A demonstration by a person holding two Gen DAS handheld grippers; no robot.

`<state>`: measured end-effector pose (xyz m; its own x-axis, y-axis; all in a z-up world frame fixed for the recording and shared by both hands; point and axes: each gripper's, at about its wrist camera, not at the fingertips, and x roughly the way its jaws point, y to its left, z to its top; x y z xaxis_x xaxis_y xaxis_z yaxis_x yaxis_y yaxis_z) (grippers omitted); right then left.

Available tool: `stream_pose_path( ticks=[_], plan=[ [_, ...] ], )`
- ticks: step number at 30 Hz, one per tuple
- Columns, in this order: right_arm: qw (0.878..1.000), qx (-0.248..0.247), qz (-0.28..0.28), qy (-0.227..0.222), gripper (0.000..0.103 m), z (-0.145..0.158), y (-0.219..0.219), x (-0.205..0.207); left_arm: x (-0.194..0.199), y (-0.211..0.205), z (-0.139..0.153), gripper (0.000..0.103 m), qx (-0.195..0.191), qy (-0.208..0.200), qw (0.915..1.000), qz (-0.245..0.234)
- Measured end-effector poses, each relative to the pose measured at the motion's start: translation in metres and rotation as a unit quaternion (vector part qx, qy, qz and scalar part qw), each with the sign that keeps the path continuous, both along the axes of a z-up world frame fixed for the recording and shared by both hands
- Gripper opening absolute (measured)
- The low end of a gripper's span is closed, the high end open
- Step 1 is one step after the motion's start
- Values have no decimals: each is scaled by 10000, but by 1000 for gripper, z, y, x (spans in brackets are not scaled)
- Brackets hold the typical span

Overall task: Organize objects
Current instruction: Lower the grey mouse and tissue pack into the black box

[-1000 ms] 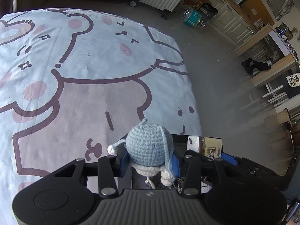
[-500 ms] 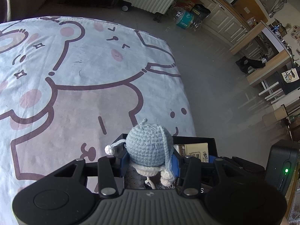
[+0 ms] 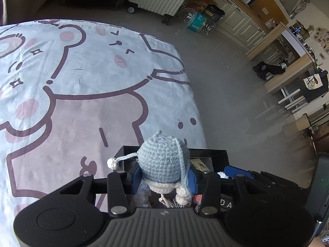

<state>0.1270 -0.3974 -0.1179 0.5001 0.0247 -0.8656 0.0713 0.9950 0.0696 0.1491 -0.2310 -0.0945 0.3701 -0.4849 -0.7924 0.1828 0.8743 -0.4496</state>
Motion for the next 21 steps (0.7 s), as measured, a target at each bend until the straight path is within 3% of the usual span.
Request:
stream_pose_path(
  ticks=[6, 12, 19, 21],
  plan=[
    [9993, 263, -251, -71, 55, 14, -15, -10, -1, -7, -4, 45, -340, 87, 9994, -15],
    [9976, 437, -529, -86, 55, 18, -28, -21, 1, -18, -16, 45, -337, 177, 9992, -128],
    [9975, 438, -541, 114, 55, 17, -28, -28, 3, -34, -33, 46, 30, 229, 9980, -585],
    [9969, 478, -583, 200, 55, 14, -30, -30, 3, -34, -40, 53, 82, 310, 9976, -606]
  ],
)
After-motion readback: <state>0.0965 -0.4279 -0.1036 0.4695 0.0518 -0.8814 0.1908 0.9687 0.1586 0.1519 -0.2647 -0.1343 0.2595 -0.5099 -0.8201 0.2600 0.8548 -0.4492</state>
